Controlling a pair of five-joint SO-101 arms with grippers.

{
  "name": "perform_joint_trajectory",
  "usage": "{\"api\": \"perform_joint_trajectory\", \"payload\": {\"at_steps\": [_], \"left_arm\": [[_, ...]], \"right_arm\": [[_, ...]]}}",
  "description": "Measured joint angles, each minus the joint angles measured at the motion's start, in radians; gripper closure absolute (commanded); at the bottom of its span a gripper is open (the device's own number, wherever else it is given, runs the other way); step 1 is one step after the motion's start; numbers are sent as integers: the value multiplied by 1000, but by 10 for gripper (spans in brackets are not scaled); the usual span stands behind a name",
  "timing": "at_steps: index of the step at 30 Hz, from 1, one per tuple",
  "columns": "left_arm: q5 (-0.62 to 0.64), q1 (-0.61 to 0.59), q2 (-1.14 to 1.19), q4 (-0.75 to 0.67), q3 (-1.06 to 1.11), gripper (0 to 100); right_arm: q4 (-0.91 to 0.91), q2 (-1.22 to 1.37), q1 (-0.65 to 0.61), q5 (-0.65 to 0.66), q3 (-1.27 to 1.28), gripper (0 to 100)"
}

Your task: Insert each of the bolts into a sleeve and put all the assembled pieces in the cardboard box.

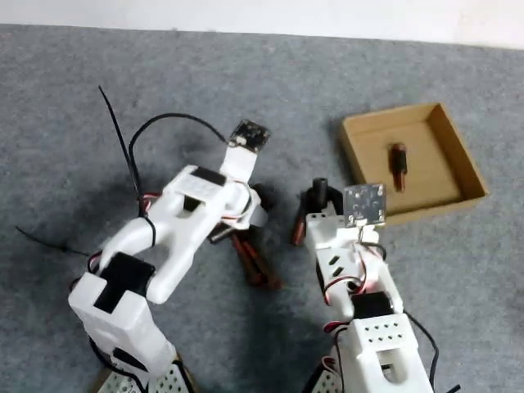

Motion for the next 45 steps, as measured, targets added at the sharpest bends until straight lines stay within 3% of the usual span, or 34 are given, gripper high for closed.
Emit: {"api": "perform_joint_trajectory", "payload": {"at_steps": [5,20,30,42,45], "left_arm": [[-74,-3,23,92,-55,691],[-84,-3,308,417,-450,692],[-166,0,318,445,-473,872],[-183,3,318,445,-473,882],[-183,3,318,445,-473,934]], "right_arm": [[0,0,0,0,0,990],[0,0,0,0,0,990],[0,0,0,0,0,990],[0,0,0,0,0,990],[0,0,0,0,0,990]]}}
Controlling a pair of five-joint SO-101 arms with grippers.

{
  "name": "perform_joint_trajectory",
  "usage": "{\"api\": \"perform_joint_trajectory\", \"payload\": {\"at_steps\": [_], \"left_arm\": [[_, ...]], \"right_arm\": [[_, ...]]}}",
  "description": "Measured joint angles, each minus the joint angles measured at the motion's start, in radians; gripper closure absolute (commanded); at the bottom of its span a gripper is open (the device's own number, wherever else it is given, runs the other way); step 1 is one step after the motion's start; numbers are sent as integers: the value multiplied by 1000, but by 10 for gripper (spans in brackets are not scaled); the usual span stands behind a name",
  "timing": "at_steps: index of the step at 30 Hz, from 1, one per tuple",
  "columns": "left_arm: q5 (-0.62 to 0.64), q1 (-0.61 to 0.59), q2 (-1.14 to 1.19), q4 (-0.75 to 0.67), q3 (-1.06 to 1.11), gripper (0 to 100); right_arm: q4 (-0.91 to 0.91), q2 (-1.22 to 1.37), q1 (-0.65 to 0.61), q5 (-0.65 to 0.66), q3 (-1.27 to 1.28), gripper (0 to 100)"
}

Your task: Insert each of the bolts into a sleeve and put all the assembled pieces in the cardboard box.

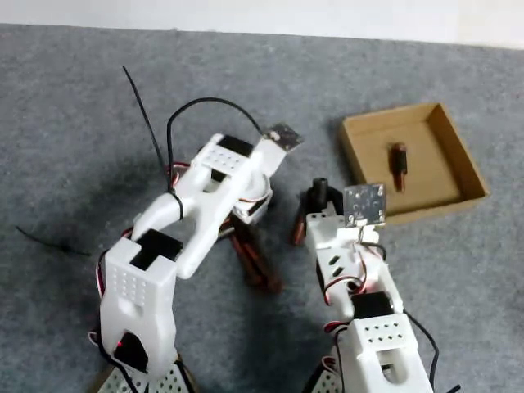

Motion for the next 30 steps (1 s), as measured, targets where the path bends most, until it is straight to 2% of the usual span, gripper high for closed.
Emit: {"api": "perform_joint_trajectory", "payload": {"at_steps": [4,17,20,23,30], "left_arm": [[-5,0,2,0,0,995],[-5,-2,2,0,2,995],[-8,-2,-43,-15,58,995],[-5,-3,-155,-129,212,995],[-2,-5,-499,-497,663,995]], "right_arm": [[0,0,0,0,0,990],[0,0,0,0,0,988],[0,0,0,0,0,988],[0,0,0,0,0,988],[0,0,-37,2,0,988]]}}
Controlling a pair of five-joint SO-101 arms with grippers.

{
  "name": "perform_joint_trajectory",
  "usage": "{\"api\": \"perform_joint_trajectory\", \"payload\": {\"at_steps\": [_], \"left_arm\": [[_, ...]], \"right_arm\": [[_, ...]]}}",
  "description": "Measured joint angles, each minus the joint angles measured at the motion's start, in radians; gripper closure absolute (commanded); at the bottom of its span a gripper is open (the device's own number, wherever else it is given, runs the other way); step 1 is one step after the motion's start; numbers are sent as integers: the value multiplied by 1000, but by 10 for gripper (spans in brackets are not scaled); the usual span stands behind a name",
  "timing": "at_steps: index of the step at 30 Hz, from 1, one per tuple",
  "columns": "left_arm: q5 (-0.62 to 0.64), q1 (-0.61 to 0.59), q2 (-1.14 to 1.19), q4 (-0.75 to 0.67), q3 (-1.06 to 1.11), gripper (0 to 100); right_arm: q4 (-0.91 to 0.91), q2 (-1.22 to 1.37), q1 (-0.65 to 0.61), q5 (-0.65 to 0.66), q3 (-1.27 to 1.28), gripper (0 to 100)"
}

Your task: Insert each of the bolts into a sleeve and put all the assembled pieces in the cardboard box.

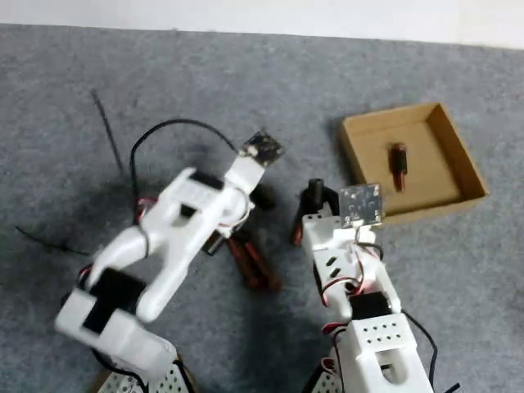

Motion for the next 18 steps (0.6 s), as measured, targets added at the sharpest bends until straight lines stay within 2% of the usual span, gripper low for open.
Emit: {"api": "perform_joint_trajectory", "payload": {"at_steps": [5,11,18], "left_arm": [[6,0,-143,-201,184,995],[224,-61,-183,-361,232,995],[434,-97,-183,-436,233,994]], "right_arm": [[0,0,-6,0,0,988],[0,0,-51,0,5,988],[-2,0,-98,37,38,988]]}}
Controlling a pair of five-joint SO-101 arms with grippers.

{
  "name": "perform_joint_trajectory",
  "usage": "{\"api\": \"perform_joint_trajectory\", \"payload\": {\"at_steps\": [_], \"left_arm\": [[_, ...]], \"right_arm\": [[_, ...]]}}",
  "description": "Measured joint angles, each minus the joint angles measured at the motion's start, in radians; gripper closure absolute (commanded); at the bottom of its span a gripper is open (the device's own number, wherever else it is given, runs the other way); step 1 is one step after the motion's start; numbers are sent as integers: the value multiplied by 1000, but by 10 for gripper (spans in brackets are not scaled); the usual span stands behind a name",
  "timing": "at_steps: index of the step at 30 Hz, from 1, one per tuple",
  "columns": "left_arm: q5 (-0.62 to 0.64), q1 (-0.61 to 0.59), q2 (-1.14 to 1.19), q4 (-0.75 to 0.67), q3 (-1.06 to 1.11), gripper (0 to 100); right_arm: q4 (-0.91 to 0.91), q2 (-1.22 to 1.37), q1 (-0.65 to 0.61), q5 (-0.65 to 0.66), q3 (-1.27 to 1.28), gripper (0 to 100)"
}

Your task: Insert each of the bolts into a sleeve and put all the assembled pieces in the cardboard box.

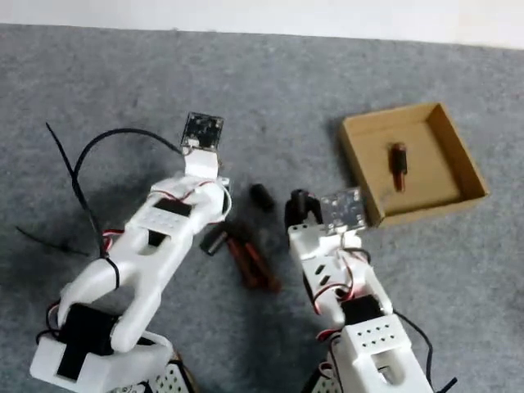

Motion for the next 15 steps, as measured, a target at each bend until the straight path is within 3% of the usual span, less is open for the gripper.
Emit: {"api": "perform_joint_trajectory", "payload": {"at_steps": [6,15], "left_arm": [[80,-2,-46,-28,17,995],[103,-5,-390,-34,241,994]], "right_arm": [[0,0,-31,97,0,988],[0,0,-37,100,0,988]]}}
